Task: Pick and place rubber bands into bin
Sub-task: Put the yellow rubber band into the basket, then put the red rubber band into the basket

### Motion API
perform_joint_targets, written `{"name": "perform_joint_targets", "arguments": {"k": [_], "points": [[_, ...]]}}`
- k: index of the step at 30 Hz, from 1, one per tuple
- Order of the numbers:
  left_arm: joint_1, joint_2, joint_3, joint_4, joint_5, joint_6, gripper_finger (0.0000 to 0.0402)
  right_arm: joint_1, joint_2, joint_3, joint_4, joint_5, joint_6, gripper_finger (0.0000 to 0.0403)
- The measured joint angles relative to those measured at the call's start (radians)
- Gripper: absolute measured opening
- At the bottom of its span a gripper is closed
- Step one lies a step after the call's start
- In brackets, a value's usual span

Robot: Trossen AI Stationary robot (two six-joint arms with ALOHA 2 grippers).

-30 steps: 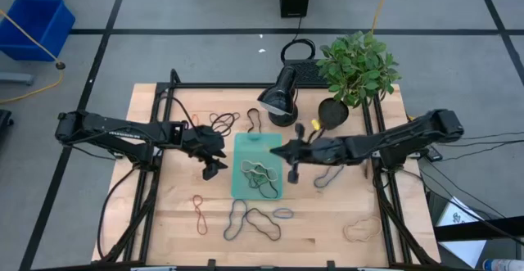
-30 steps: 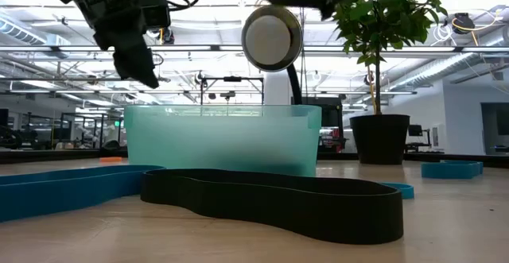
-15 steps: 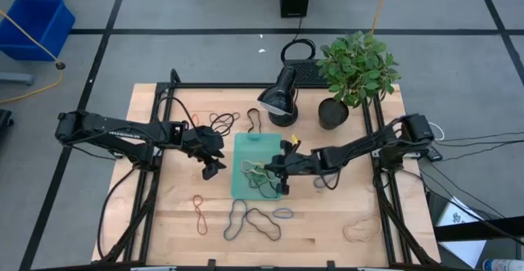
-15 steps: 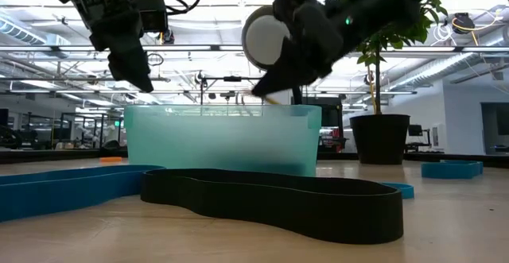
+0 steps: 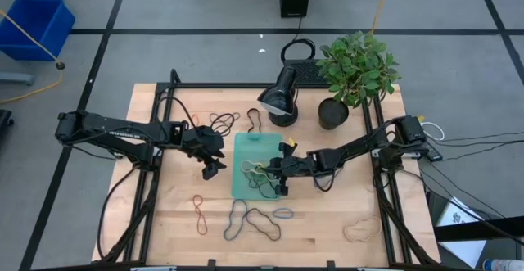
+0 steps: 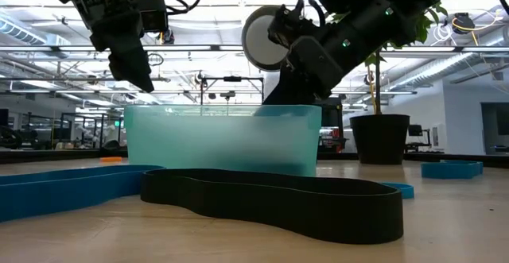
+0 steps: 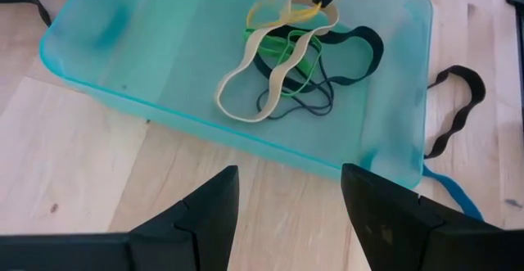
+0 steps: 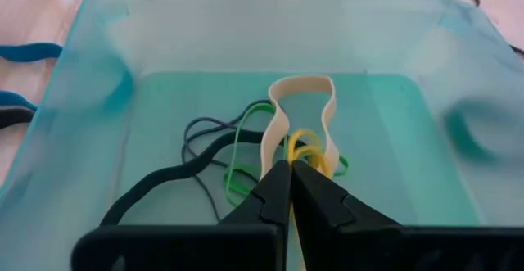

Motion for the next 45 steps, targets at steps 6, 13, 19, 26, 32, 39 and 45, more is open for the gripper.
{"name": "perform_joint_targets", "arguments": {"k": [6, 13, 19, 26, 32, 39, 45], "points": [[-0.015, 0.000, 0.000, -0.002, 0.000, 0.083, 0.0223, 0.000, 0.000, 0.000, 0.004, 0.001, 0.008, 0.0021], [-0.041, 0.000, 0.000, -0.003, 0.000, 0.139, 0.0223, 0.000, 0.000, 0.000, 0.007, 0.002, 0.047, 0.0064], [-0.057, 0.000, 0.000, -0.038, -0.039, 0.129, 0.0223, 0.000, -0.040, 0.000, 0.005, 0.002, 0.006, 0.0142], [-0.114, 0.000, 0.067, -0.308, -0.099, 0.101, 0.0223, -0.006, -0.193, 0.000, -0.014, 0.010, -0.090, 0.0196], [-0.210, 0.008, 0.083, -0.396, -0.106, -0.020, 0.0223, -0.024, -0.289, -0.001, -0.066, 0.036, -0.108, 0.0205], [-0.356, 0.074, 0.078, -0.395, -0.127, -0.127, 0.0223, -0.042, -0.315, -0.006, -0.109, 0.069, -0.108, 0.0200], [-0.431, 0.176, 0.078, -0.405, -0.145, -0.196, 0.0223, -0.043, -0.315, -0.037, -0.106, 0.083, -0.108, 0.0205]]}}
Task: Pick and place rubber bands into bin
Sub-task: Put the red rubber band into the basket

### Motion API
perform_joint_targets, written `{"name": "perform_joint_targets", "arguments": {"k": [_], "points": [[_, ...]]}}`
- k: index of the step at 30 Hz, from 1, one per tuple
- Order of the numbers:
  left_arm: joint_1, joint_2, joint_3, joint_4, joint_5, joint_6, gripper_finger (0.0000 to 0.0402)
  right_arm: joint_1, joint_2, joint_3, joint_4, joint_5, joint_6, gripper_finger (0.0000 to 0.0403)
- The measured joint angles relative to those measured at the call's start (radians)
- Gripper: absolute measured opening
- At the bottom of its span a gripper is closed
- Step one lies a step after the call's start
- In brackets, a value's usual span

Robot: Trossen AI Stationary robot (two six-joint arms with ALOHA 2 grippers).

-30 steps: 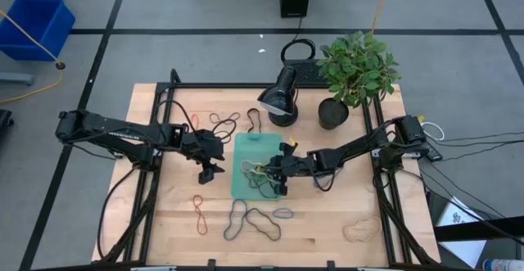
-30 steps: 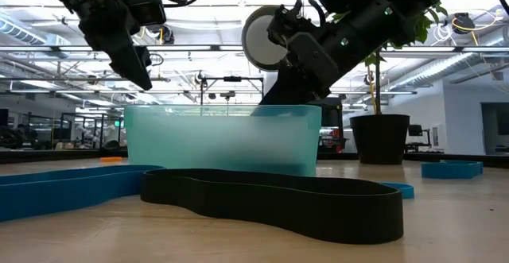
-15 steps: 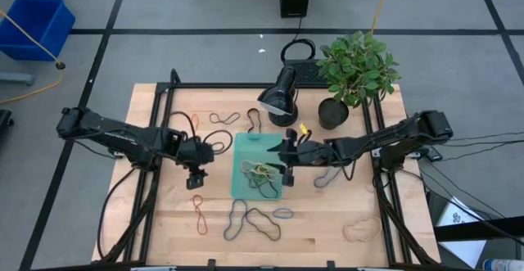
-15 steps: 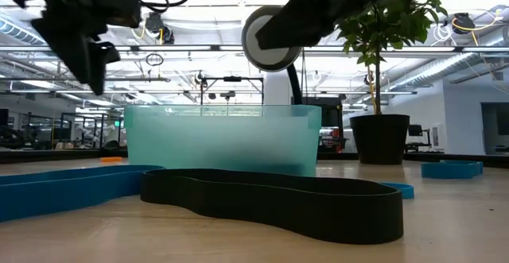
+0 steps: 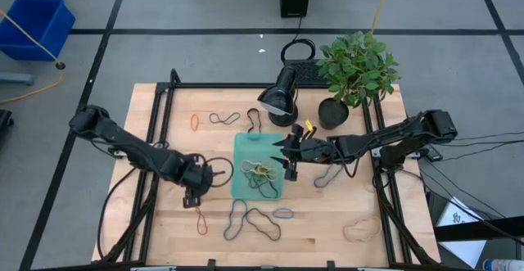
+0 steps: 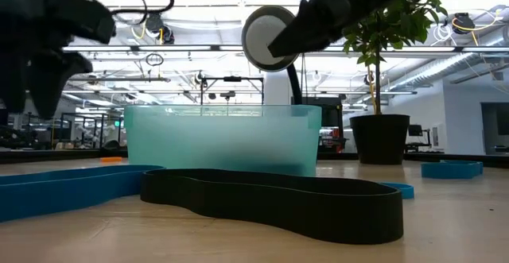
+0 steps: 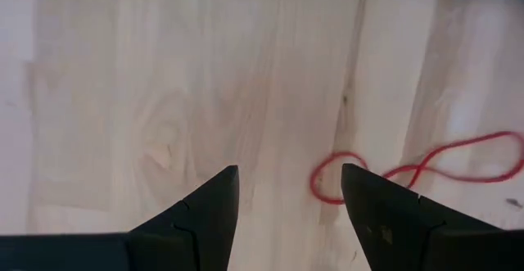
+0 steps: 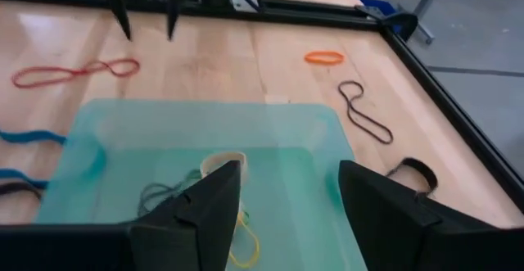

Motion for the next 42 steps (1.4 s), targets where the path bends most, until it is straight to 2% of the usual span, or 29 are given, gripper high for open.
{"name": "perform_joint_targets", "arguments": {"k": [6, 17, 23, 27, 37, 40, 42], "points": [[-0.031, 0.098, 0.000, -0.005, 0.092, -0.033, 0.0223, -0.003, 0.000, -0.042, 0.033, 0.000, 0.008, 0.0202], [-0.048, 0.220, -0.001, 0.046, 0.102, -0.014, 0.0223, -0.003, 0.000, -0.051, 0.039, 0.000, 0.008, 0.0204], [-0.046, 0.296, 0.003, 0.078, 0.151, 0.041, 0.0217, -0.003, 0.000, -0.051, 0.039, 0.000, 0.008, 0.0203], [-0.045, 0.332, 0.005, 0.077, 0.155, 0.066, 0.0182, -0.003, 0.000, -0.051, 0.040, -0.001, 0.008, 0.0205], [-0.044, 0.339, 0.002, 0.110, 0.152, 0.092, 0.0041, -0.003, 0.000, -0.051, 0.045, -0.001, 0.008, 0.0205], [-0.044, 0.339, 0.002, 0.115, 0.153, 0.094, 0.0012, -0.003, 0.000, -0.051, 0.045, -0.001, 0.008, 0.0205], [-0.044, 0.340, 0.002, 0.116, 0.153, 0.098, 0.0006, -0.003, 0.000, -0.051, 0.045, -0.001, 0.008, 0.0203]]}}
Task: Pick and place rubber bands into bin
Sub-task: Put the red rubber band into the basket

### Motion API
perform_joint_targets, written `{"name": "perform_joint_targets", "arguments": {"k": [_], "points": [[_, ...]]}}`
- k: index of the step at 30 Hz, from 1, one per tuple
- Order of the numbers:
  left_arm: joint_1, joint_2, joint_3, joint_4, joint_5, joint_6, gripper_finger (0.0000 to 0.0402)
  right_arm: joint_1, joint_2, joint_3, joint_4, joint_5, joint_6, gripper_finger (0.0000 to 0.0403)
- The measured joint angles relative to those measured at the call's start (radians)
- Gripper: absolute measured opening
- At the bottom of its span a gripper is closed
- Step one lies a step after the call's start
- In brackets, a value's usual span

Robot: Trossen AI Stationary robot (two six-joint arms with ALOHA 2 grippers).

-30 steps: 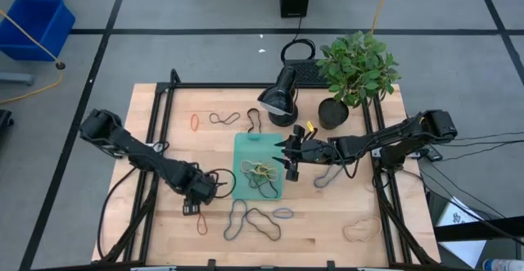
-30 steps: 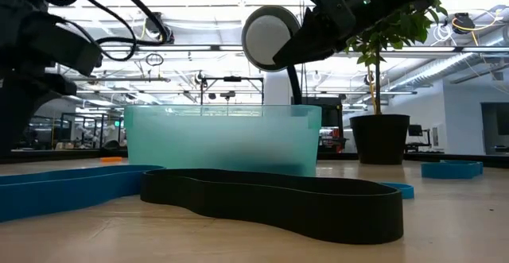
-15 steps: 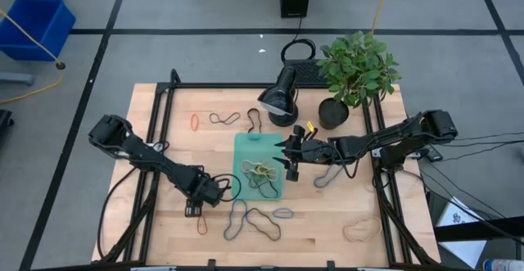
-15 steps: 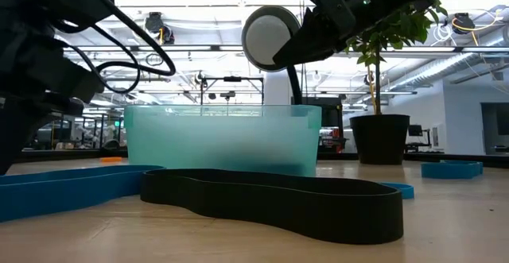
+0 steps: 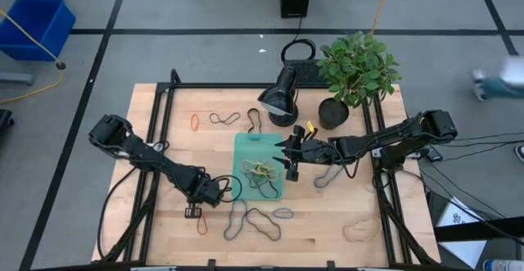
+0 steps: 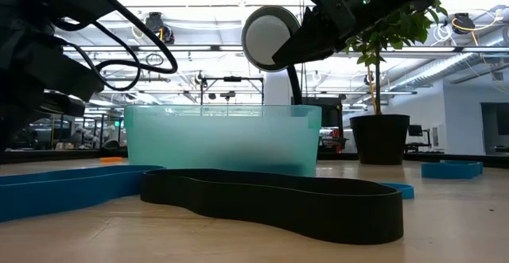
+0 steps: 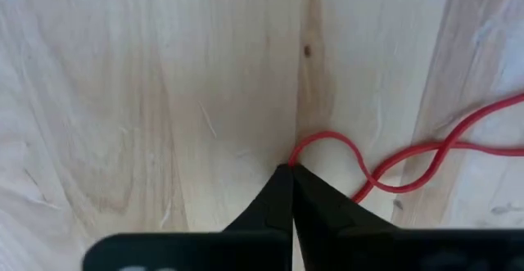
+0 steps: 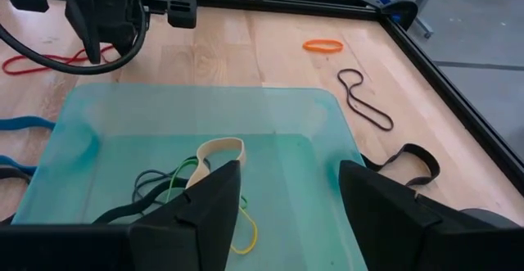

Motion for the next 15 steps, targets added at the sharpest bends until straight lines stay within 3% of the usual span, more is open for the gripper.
{"name": "perform_joint_targets", "arguments": {"k": [7, 15], "points": [[0.000, -0.016, -0.003, -0.006, -0.001, 0.010, 0.0007, 0.000, 0.000, 0.000, 0.000, 0.000, 0.000, 0.0205], [0.008, -0.161, -0.004, -0.030, -0.025, -0.034, 0.0004, 0.000, 0.000, 0.000, 0.000, 0.000, 0.000, 0.0202]]}}
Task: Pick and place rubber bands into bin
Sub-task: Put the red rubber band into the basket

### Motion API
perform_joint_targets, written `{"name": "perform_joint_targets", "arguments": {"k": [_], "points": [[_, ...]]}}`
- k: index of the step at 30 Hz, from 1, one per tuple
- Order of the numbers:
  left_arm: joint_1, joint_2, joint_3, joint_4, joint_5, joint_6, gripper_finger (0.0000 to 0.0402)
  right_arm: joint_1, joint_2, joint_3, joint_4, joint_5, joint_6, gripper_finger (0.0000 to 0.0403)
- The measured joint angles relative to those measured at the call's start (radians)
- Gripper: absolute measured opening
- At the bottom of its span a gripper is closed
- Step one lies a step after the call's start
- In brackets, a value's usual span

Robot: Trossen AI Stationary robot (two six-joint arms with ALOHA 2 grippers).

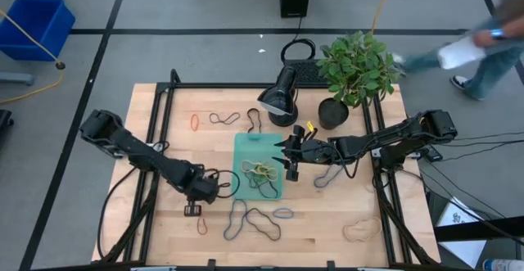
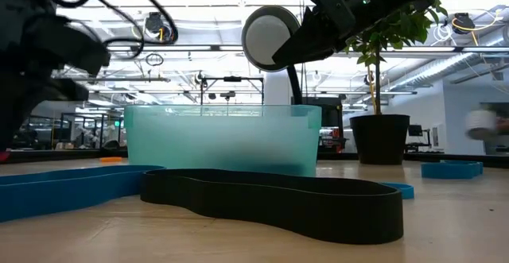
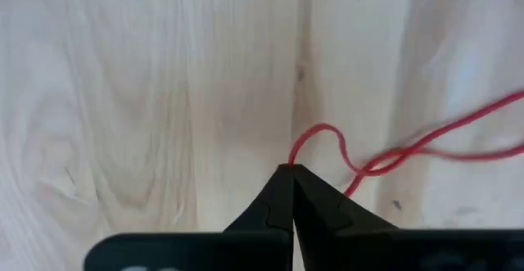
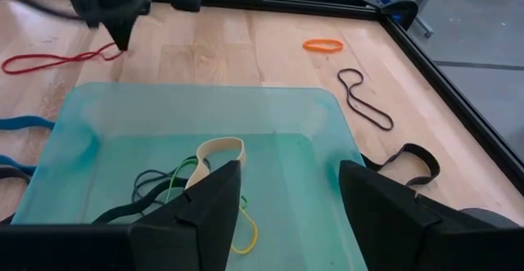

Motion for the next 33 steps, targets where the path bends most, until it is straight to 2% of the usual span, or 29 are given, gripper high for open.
{"name": "perform_joint_targets", "arguments": {"k": [15, 22, 25, 29, 33], "points": [[0.032, -0.317, 0.001, 0.036, 0.002, -0.060, 0.0002, 0.000, 0.000, 0.000, 0.001, 0.000, 0.003, 0.0203], [0.072, -0.475, 0.003, 0.237, -0.091, -0.031, 0.0002, 0.000, 0.000, 0.000, 0.000, 0.000, 0.011, 0.0202], [0.102, -0.524, 0.003, 0.343, -0.097, -0.028, 0.0002, 0.000, 0.000, 0.000, 0.000, 0.000, 0.011, 0.0202], [0.148, -0.551, 0.004, 0.460, -0.134, 0.002, 0.0002, 0.000, 0.000, 0.000, 0.000, 0.000, 0.011, 0.0205], [0.190, -0.530, 0.004, 0.562, -0.149, 0.138, 0.0003, 0.000, 0.000, 0.000, 0.000, 0.000, 0.011, 0.0204]]}}
